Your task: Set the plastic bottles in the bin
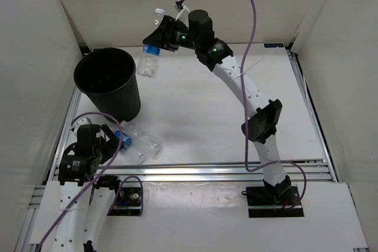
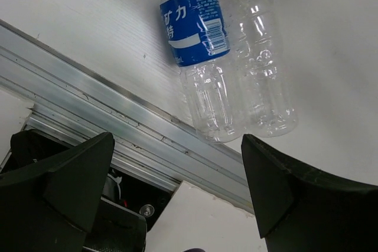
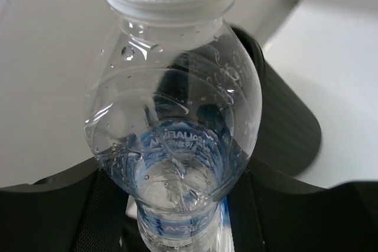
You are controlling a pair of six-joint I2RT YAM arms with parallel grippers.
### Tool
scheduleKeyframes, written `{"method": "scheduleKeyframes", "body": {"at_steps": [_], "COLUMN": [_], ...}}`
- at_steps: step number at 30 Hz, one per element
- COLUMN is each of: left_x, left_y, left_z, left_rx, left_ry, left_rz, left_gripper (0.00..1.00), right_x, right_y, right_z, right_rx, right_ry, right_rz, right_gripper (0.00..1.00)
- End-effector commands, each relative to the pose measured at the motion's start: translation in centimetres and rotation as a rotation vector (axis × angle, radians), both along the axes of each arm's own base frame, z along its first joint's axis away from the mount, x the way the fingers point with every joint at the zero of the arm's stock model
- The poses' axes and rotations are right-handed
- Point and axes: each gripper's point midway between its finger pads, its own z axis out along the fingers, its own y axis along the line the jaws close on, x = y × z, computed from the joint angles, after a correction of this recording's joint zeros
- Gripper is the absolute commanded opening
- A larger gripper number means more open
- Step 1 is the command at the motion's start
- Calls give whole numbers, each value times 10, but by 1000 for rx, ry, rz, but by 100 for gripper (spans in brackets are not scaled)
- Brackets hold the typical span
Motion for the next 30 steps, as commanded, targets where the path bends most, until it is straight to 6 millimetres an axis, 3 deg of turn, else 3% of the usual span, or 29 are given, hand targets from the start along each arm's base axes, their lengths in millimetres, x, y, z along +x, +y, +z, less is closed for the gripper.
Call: {"method": "scheduleKeyframes", "body": {"at_steps": [1,2,5,7,8,10,12,15,21,22,26,28,30], "left_x": [2,4,2,1,0,2,7,10,17,17,15,15,13], "left_y": [-3,-3,-3,-4,-4,-7,-9,-9,-7,-5,-5,-4,-4], "left_z": [20,23,21,19,15,12,10,9,11,11,10,11,10], "left_rx": [-4,-3,-7,-14,-20,-35,-48,-53,-54,-46,-51,-45,-44], "left_ry": [-33,-32,4,20,29,40,38,48,27,26,33,22,33], "left_rz": [-28,-28,-21,-11,-1,-1,0,8,42,47,55,60,60], "left_gripper": [100,100,100,100,100,100,100,100,100,100,100,100,100], "right_x": [-8,0,-18,-22,-33,-33,-37,-25,-29,-27,-28,-25,-25], "right_y": [15,20,43,49,54,57,65,72,72,77,79,83,82], "right_z": [103,103,118,124,130,131,125,109,119,108,105,95,98], "right_rx": [337,353,408,438,448,441,440,419,501,484,488,473,475], "right_ry": [-252,-280,-401,-446,-472,-539,-555,-533,-486,-476,-464,-453,-477], "right_rz": [6,-41,-70,-96,-82,-101,-92,-116,-100,-88,-76,-75,-80], "right_gripper": [28,28,32,36,36,40,42,50,60,60,61,69,88]}}
